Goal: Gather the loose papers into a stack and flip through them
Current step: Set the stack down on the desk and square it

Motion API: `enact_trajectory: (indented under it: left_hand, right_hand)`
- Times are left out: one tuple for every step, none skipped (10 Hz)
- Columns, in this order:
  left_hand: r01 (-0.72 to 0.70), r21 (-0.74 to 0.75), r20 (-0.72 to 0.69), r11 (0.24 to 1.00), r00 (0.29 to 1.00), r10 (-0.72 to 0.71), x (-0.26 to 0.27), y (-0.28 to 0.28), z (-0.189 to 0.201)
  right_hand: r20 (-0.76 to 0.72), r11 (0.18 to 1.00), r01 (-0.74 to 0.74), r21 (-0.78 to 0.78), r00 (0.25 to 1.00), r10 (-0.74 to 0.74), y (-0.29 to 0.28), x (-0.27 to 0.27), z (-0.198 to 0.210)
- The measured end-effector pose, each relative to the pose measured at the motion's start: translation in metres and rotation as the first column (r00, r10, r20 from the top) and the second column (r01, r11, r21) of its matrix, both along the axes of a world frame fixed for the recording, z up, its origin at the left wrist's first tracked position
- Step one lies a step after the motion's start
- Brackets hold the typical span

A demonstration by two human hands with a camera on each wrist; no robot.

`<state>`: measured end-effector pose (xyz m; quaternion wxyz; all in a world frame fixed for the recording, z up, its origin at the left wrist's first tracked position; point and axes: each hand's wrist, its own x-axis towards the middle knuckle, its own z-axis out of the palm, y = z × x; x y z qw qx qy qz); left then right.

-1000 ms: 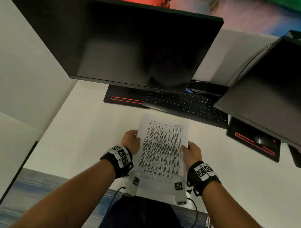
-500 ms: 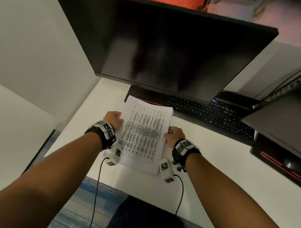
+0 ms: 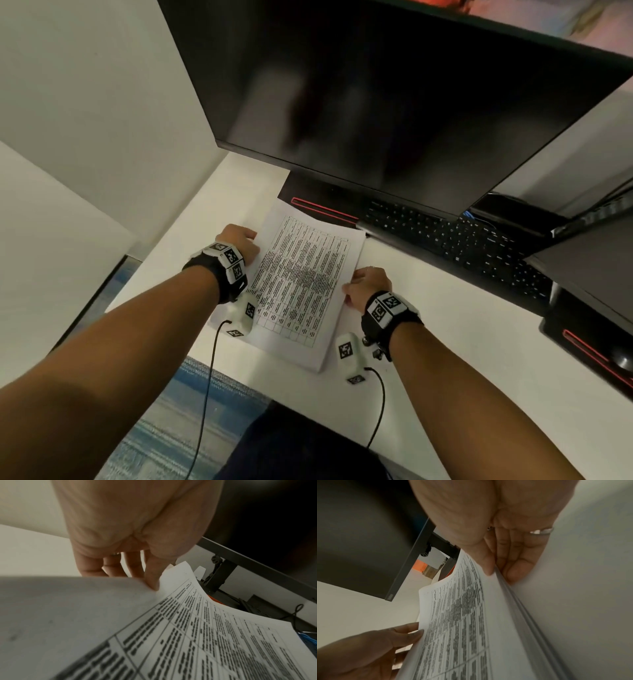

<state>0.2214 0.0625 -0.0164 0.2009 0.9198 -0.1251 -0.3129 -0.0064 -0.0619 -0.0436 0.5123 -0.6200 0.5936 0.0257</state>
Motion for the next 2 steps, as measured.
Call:
enact_trajectory:
  left_hand:
    - [-0.001,-0.023,0.013,1.0,1.0,0.001,-0.001,-0.001,-0.003]
    - [-0.024,-0.035,0.027,0.999,0.999,0.025,-0.003,0.0,-0.005]
  right_hand:
    - [-0.004,0.999,-0.006,-0.035,1.0,0.006,-0.002,0.002,0.002]
    - [-0.045,0.997,-0.049,-0.051,0.998,0.046,-0.002,0.003,0.018]
